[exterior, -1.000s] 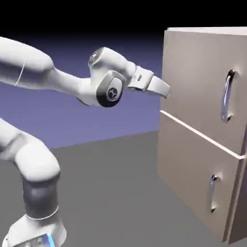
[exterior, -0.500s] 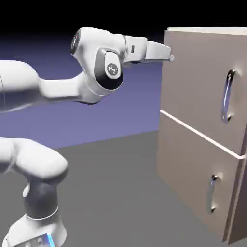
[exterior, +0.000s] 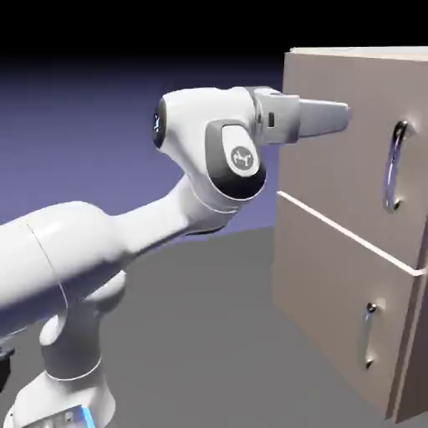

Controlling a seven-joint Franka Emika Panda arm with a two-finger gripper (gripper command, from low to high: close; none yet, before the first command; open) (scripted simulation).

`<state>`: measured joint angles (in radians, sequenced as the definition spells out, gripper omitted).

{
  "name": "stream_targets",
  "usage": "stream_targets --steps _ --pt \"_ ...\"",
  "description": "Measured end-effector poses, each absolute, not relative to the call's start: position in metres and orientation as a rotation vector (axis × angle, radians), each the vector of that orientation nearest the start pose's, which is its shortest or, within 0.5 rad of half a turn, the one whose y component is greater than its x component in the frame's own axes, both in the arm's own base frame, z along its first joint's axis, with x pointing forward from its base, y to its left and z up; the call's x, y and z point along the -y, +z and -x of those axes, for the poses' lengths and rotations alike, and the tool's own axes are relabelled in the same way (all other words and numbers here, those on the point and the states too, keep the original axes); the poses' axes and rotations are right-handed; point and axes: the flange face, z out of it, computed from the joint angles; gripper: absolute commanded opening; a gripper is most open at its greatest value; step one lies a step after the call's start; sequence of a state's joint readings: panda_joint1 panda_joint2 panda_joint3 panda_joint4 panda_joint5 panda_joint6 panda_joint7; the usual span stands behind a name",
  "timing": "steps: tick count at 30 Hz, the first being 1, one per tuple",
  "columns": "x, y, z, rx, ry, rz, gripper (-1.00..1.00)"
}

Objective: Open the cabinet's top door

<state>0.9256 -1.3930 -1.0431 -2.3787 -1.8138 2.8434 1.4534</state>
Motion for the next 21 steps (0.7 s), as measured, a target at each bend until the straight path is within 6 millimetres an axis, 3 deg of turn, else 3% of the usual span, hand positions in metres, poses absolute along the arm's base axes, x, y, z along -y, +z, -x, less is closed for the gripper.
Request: stream_targets --steps 7,9,13,14,16,21 --pt "0.22 0.546 -0.4 -0.683 -1.734 1.764 0.0" --pt "0.221 0.541 -0.403 -0.687 -1.732 1.763 0.0" --pt "0.219 0.541 -0.45 -0.687 -1.733 1.763 0.0" --pt "0.219 0.541 -0.453 -0.687 -1.733 1.763 -1.0" --pt "0.219 0.541 -0.453 -0.687 -1.733 1.763 -1.0" --pt "0.201 0.541 -0.405 -0.802 -1.807 1.753 -1.0"
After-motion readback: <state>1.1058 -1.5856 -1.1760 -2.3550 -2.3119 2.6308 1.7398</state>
